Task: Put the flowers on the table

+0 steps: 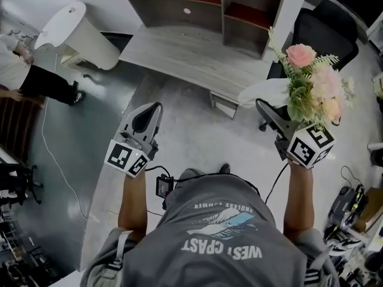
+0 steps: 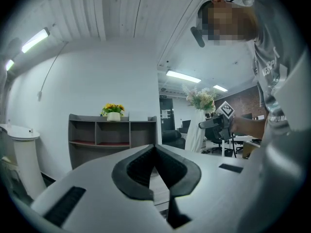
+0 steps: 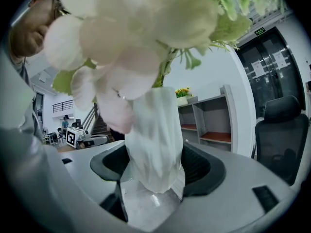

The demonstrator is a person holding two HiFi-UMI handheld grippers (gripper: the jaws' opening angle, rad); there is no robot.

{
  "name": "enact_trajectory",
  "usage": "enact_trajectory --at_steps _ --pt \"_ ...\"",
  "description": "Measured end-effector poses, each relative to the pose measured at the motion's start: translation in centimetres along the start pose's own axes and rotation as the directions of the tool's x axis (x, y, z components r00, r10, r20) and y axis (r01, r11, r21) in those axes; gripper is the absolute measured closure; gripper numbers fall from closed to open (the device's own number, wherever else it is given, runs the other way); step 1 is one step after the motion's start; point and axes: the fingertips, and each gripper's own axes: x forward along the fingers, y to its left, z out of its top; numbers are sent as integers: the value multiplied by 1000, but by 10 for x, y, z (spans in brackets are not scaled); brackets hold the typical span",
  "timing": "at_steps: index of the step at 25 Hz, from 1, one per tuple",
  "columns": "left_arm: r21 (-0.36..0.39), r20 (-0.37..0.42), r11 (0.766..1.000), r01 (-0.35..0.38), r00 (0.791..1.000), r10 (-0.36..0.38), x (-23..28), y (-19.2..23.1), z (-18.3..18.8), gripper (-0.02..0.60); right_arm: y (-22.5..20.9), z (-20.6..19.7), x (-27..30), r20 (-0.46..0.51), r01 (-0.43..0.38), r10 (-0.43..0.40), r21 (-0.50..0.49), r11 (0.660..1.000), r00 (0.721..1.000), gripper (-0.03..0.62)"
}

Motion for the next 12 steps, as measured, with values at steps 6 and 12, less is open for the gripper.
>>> enact_trajectory --at_steps 6,12 --pt "-1 -2 999 33 999 -33 11 3 -2 566 -9 -1 -1 -1 38 -38 7 999 999 252" --pt "-6 13 993 114 993 -114 41 17 -6 566 -16 -2 -4 6 114 -114 12 993 993 252"
